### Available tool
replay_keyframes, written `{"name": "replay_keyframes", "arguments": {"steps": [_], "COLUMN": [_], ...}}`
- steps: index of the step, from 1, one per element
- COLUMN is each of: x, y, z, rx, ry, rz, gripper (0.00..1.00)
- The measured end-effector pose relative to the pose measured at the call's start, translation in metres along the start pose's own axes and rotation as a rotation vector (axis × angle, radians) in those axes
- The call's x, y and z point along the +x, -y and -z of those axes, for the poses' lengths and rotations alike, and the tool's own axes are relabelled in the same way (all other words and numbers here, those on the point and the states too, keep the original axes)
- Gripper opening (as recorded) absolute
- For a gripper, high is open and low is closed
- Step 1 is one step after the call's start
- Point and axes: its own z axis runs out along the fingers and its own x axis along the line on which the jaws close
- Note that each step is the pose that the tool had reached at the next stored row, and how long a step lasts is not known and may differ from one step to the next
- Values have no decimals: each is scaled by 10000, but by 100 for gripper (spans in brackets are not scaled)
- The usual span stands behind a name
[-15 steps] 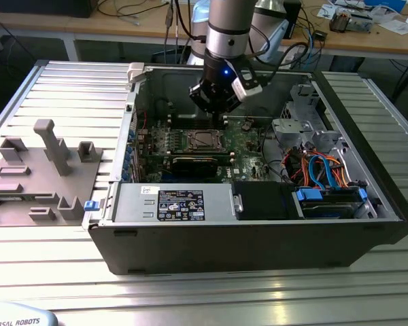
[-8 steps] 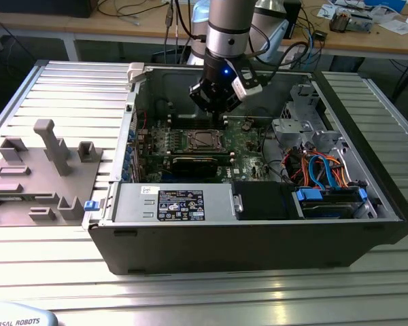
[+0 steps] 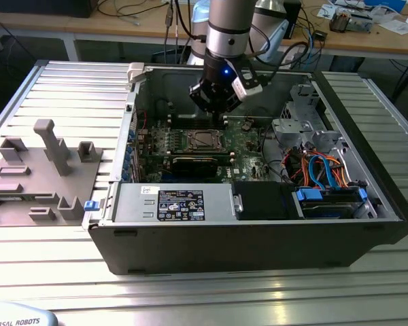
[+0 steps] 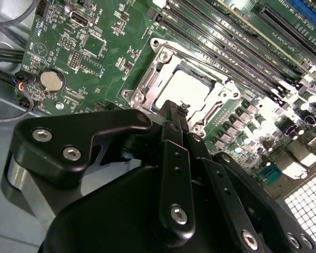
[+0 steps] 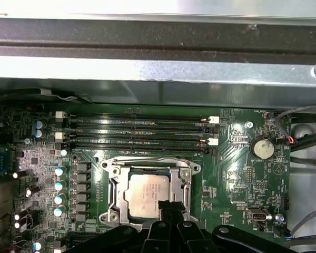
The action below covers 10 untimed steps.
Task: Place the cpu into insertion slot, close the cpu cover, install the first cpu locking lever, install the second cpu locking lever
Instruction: 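Install the second cpu locking lever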
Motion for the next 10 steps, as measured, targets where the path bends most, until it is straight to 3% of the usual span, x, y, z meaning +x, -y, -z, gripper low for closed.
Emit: {"name": "replay_keyframes", "arguments": {"steps": [10], "x": [5], "y": [160], "z": [-1], "rx": [0], "ry": [0], "rz": [-1], "gripper": [11]}}
